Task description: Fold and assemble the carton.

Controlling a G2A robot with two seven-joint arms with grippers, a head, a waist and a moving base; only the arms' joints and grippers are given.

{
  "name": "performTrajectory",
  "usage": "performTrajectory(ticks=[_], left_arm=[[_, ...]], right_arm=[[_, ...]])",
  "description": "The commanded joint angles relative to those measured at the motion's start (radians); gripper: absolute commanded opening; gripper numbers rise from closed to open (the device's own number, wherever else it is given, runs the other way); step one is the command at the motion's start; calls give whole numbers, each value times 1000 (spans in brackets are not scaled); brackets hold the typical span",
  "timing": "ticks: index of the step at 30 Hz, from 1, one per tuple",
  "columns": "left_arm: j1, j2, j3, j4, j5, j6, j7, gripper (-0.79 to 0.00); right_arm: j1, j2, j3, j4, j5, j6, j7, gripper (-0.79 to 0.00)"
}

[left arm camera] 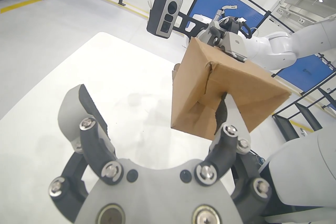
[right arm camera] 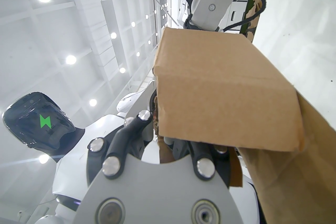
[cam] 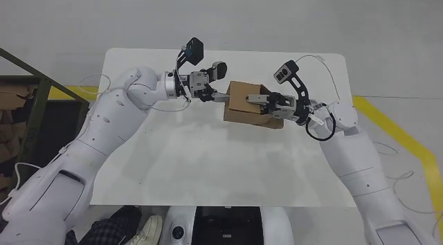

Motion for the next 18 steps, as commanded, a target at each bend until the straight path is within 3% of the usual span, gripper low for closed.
performTrajectory(ticks=[1,18], left_arm=[[-6,-2,8,7,-4,0,3,0],[-37,-12,48,31,-19,0,13,0]], right_arm=[[0,1,2,1,0,0,1,-785],[-2,1,2,-3,4,0,2,-785]])
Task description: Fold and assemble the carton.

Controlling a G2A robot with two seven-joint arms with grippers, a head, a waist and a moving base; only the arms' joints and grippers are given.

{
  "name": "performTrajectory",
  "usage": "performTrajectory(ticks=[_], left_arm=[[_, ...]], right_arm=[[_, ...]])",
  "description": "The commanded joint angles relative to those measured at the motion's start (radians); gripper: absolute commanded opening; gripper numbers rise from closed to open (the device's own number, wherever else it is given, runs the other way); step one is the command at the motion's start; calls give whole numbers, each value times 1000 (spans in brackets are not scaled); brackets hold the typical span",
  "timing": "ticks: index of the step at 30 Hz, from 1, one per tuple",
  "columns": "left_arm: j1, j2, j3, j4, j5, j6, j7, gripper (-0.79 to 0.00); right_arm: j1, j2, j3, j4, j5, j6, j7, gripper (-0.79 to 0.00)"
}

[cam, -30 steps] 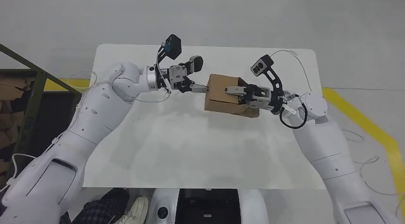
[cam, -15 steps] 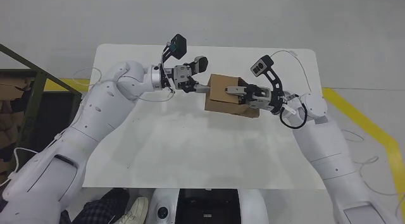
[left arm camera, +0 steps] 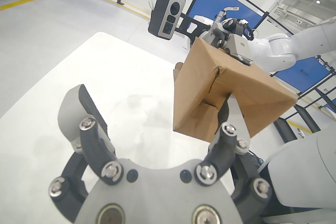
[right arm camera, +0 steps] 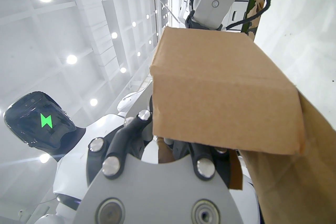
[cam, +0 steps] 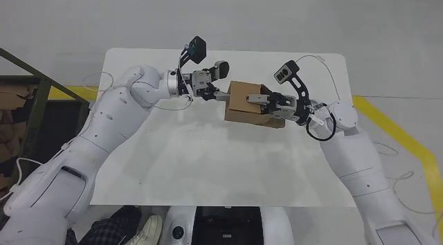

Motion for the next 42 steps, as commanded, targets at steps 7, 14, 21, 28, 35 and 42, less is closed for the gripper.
performTrajectory(ticks=[7,14,21,28,35,42], left_arm=[[-5,0,-3,16,13,0,17,0],[14,19,-33,11,21,0,19,0],[50,45,-80,-30,27,0,37,0],[101,73,-128,-112,68,0,106,0],[146,97,-150,-196,224,0,311,0],[137,112,-86,-188,452,0,485,0]], right_arm=[[-3,1,3,-1,7,0,4,-785],[-4,1,7,-1,13,0,6,-785],[0,2,10,5,2,-1,0,-785],[5,5,21,10,-15,1,-14,-785],[15,7,22,17,-21,39,-19,-785],[21,8,25,18,-17,45,-21,-785]])
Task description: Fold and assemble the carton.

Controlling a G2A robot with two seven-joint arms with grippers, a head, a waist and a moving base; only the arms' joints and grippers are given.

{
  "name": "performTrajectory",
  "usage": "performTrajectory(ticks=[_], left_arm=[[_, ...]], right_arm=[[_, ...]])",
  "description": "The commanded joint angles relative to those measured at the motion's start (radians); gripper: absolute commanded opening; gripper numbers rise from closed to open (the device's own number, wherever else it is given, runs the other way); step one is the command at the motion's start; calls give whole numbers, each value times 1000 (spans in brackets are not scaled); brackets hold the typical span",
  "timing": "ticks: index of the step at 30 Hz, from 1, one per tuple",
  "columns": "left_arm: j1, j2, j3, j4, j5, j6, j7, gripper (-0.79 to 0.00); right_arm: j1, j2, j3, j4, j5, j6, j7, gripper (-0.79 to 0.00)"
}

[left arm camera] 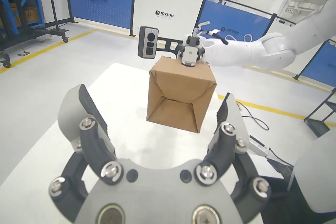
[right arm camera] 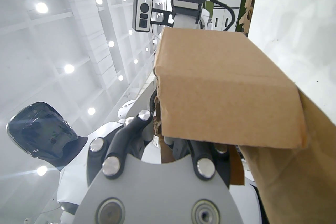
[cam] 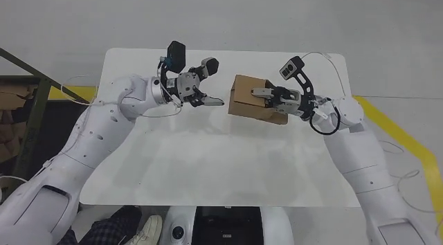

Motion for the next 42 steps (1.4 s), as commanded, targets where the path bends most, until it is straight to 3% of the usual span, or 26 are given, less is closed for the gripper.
performTrajectory(ticks=[1,9,16,27,42], left_arm=[[-13,0,27,10,77,0,64,0],[-57,3,130,34,270,0,281,0],[-100,0,198,73,359,0,397,0],[-183,-22,314,114,331,0,411,0],[-213,-28,361,148,355,0,430,0]], right_arm=[[0,0,-2,-5,0,-1,1,-785],[1,1,1,-7,-9,0,-14,-785],[2,0,-7,-20,-13,2,-14,-785],[-4,-2,-22,-29,-30,-7,-32,-785],[-8,-1,-18,-27,-33,-15,-46,-748]])
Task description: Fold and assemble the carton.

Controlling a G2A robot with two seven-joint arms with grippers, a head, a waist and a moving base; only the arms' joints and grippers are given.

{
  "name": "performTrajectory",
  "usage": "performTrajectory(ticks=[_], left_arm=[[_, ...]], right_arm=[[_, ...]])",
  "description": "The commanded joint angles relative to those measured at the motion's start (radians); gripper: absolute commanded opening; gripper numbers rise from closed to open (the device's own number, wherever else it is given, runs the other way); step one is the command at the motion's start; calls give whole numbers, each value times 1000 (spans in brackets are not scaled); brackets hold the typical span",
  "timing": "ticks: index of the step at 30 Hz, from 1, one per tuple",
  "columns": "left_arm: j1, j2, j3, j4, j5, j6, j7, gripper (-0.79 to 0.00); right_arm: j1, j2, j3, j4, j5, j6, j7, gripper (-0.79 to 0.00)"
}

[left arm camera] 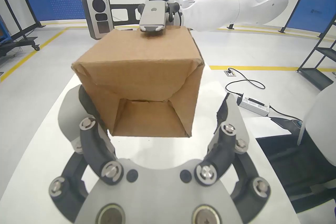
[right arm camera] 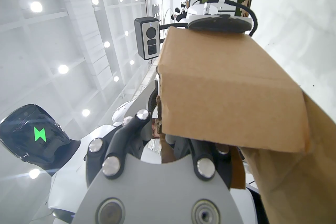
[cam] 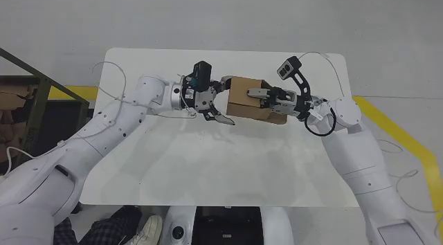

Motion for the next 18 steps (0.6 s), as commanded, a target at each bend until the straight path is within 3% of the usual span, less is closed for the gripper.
performTrajectory(ticks=[1,10,18], left_arm=[[-3,1,3,2,-2,0,1,0],[-10,2,22,0,-22,0,-6,0],[-23,0,43,-3,-46,0,-25,0]], right_arm=[[-1,0,-1,-1,-1,-1,-2,-748],[0,-1,-8,-5,-4,-3,-5,-711],[-3,-1,-9,-7,-2,-1,-2,-560]])
